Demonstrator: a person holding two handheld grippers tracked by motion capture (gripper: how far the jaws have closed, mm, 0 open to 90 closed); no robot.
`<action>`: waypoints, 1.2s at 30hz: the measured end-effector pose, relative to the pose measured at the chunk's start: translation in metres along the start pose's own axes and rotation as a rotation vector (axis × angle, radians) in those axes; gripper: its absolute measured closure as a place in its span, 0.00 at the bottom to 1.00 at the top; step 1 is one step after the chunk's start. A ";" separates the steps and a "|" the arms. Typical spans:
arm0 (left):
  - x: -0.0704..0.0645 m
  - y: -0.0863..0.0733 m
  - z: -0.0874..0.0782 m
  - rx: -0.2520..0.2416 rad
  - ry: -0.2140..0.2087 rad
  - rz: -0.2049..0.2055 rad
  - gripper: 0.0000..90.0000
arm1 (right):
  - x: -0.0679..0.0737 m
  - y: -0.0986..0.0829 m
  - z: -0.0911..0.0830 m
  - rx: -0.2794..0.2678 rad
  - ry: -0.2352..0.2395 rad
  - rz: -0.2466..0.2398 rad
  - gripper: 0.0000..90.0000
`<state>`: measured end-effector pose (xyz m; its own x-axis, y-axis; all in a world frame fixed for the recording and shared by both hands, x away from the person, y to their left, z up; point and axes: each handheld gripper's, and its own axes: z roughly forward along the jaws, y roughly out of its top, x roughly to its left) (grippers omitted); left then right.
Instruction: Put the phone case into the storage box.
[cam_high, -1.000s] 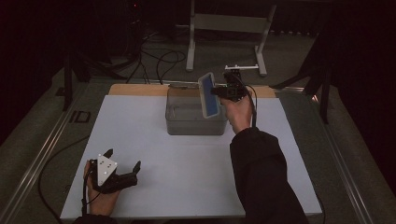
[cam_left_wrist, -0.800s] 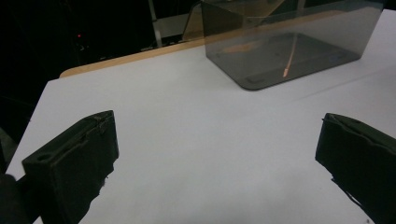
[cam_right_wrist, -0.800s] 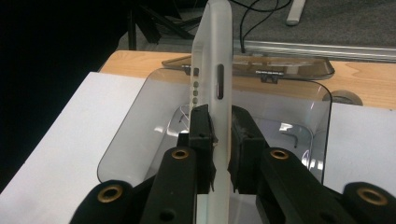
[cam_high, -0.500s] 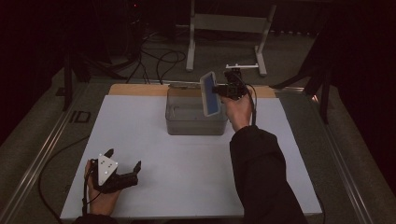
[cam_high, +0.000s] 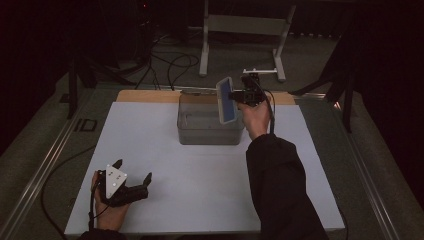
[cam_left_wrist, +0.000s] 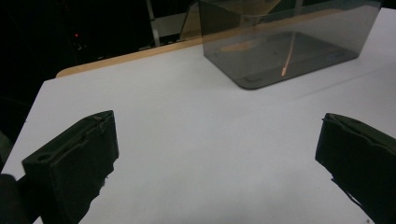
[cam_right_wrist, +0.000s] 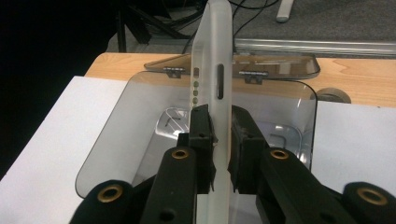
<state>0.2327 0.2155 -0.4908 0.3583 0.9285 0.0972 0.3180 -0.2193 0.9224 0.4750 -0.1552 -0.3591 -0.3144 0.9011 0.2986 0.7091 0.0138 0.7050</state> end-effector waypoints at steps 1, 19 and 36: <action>0.000 0.000 0.000 0.001 0.000 0.000 0.00 | -0.001 0.000 0.000 0.001 -0.001 -0.001 0.90; 0.000 0.000 -0.001 -0.009 0.001 -0.006 0.00 | -0.011 0.000 0.005 0.008 -0.041 0.010 0.90; 0.000 0.000 -0.001 -0.008 0.001 -0.003 0.00 | -0.018 -0.005 0.013 0.029 -0.078 0.022 0.90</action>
<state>0.2316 0.2160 -0.4898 0.3563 0.9296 0.0945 0.3122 -0.2137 0.9257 0.4855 -0.1660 -0.3770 -0.2494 0.9323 0.2622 0.7337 0.0051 0.6795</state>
